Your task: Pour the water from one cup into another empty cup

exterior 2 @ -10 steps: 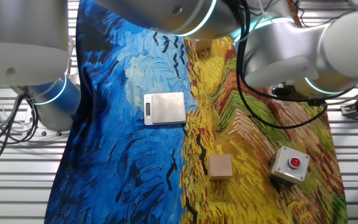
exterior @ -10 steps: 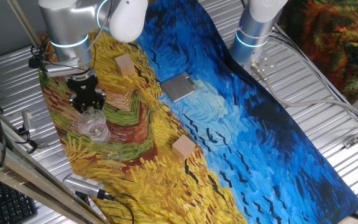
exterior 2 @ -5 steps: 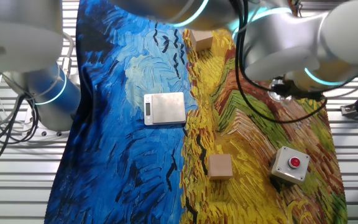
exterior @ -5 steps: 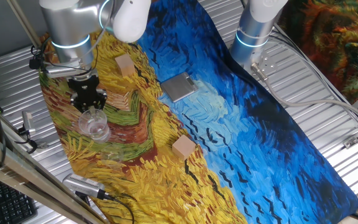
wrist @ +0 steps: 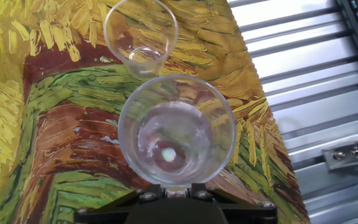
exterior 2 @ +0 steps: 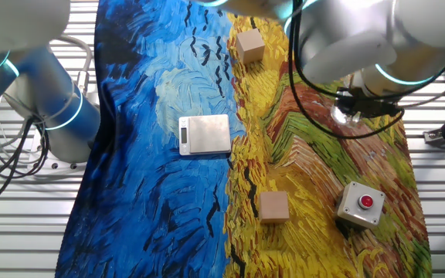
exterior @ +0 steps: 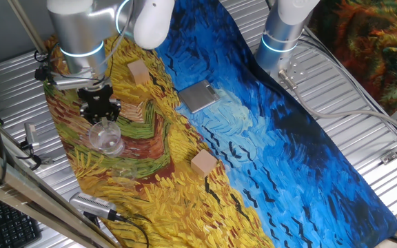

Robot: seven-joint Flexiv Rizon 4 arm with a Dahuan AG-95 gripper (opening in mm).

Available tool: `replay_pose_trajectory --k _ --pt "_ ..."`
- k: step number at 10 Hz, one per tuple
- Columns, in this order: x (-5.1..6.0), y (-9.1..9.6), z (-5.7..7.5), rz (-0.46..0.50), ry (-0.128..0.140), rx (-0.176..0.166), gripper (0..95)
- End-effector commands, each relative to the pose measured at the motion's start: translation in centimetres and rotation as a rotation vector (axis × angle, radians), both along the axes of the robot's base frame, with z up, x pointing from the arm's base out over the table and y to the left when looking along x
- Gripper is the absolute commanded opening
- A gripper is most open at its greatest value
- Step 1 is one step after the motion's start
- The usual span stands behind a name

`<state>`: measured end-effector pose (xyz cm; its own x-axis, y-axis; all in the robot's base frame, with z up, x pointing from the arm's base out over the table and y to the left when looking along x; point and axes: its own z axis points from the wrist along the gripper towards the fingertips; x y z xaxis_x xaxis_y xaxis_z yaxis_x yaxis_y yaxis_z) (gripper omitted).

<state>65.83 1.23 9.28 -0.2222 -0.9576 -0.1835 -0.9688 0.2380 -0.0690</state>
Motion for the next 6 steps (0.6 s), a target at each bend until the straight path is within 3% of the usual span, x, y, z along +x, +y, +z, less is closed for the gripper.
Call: replay_pose_trajectory --k 1,6 --pt "-0.05 0.09 0.15 -0.006 0.006 -0.014 0.0" --pt "-0.6 0.62 0.79 -0.025 0.031 -0.057 0.0"
